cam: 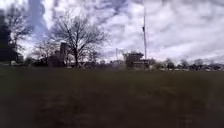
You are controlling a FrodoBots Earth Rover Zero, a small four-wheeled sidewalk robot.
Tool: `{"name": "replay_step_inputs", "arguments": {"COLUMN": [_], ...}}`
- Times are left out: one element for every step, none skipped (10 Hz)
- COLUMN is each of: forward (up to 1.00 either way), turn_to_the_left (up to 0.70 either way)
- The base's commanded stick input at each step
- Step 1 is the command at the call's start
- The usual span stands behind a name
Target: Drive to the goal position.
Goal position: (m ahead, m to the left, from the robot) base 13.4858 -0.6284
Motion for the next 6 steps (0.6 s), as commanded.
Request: {"name": "replay_step_inputs", "arguments": {"forward": [0.7,0.7,0.7,0.7,0.7,0.7], "turn_to_the_left": [0.0,0.0,0.0,0.0,0.0,0.0]}}
